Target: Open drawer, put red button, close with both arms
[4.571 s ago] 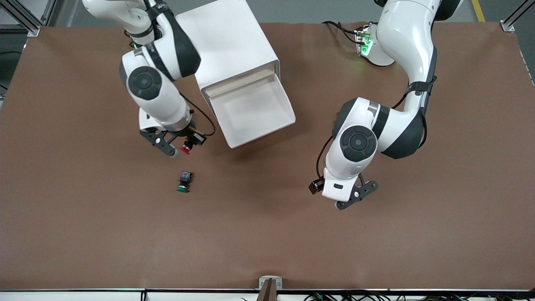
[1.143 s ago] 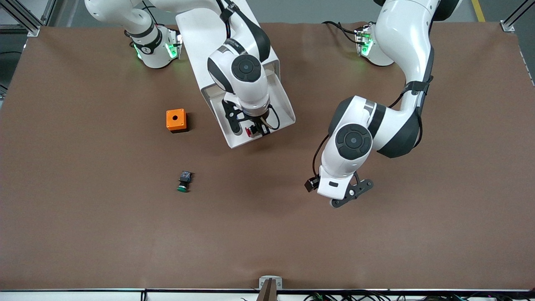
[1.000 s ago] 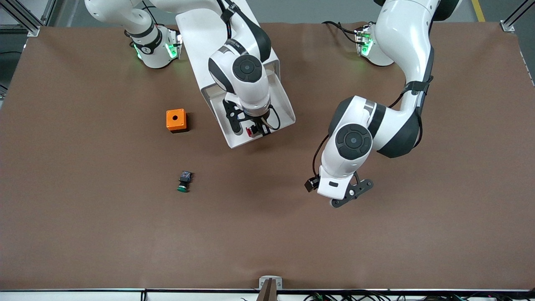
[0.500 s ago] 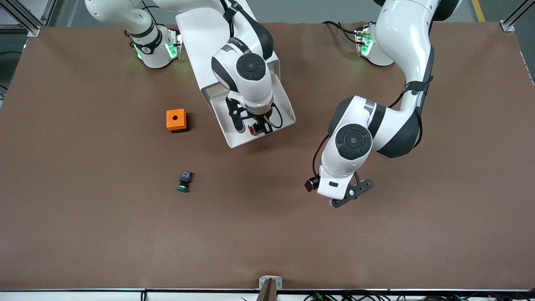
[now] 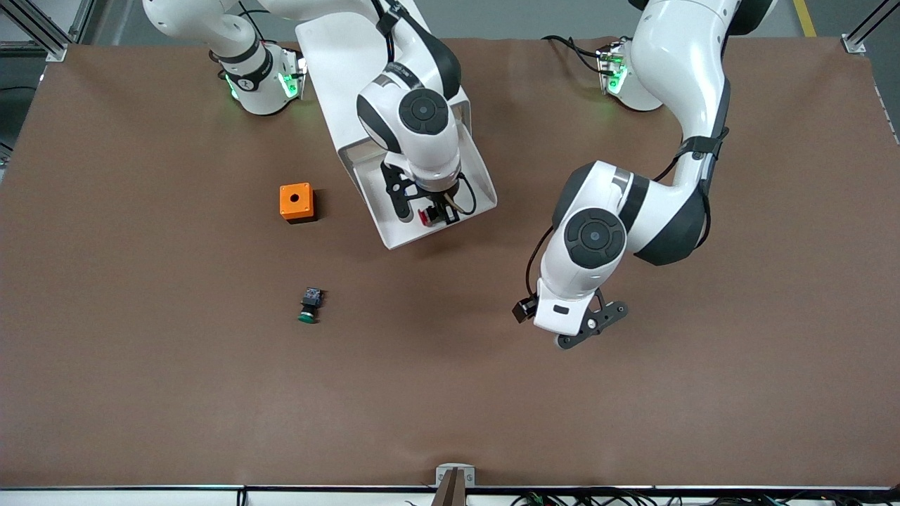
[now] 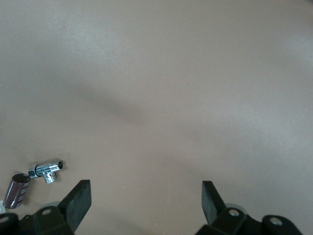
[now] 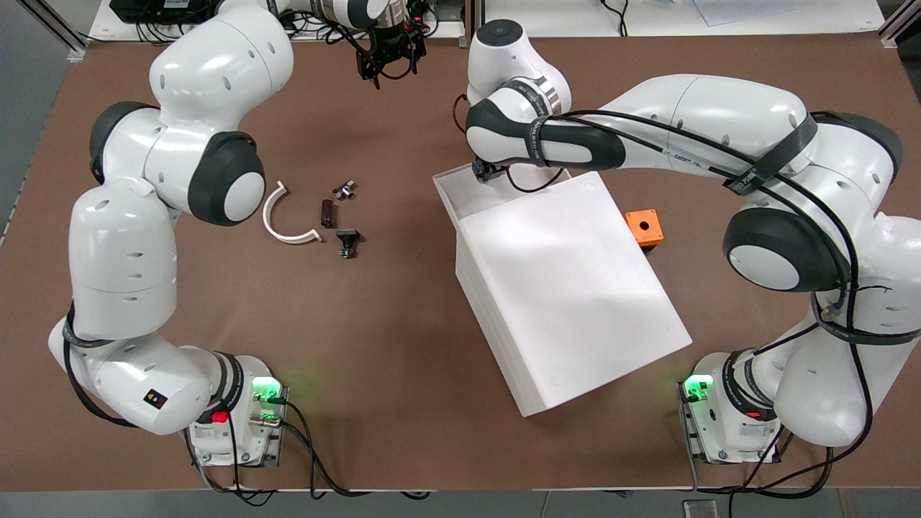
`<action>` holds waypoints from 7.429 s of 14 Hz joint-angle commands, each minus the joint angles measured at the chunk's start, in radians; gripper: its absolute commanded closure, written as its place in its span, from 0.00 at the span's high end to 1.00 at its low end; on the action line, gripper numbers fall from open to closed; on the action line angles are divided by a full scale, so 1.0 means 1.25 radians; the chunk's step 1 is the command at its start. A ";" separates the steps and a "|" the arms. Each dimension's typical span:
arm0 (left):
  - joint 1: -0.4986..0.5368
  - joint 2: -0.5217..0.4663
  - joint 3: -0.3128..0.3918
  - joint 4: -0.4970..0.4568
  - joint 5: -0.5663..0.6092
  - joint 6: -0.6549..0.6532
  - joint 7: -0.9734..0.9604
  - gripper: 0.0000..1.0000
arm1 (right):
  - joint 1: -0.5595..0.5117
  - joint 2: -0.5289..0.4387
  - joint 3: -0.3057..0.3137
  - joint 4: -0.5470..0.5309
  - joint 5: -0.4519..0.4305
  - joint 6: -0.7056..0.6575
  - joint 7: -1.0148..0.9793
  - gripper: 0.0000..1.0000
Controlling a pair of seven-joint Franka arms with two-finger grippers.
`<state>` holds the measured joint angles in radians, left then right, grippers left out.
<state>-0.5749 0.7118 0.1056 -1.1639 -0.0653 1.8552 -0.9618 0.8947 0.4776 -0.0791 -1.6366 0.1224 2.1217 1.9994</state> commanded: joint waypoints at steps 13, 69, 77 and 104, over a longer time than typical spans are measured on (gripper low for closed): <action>-0.002 -0.023 -0.007 -0.027 0.007 0.007 0.005 0.99 | -0.036 0.019 -0.010 0.132 0.015 -0.164 -0.079 1.00; -0.256 0.015 -0.147 -0.126 -0.353 -0.007 -0.201 0.99 | -0.710 -0.247 -0.015 0.140 -0.072 -0.449 -1.633 1.00; -0.212 -0.020 -0.137 -0.117 -0.332 0.002 -0.215 0.99 | -0.700 -0.246 -0.012 0.147 -0.099 -0.460 -1.630 1.00; 0.475 -0.535 -0.140 -0.276 -0.048 -0.358 0.665 0.99 | -0.741 -0.315 -0.018 0.076 -0.093 -0.438 -1.640 1.00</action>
<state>-0.0154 0.1164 -0.0571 -1.3968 -0.1452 1.3671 -0.1992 -0.0042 0.1141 -0.1127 -1.5134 0.0083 1.5626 -0.0330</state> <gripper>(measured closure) 0.004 0.000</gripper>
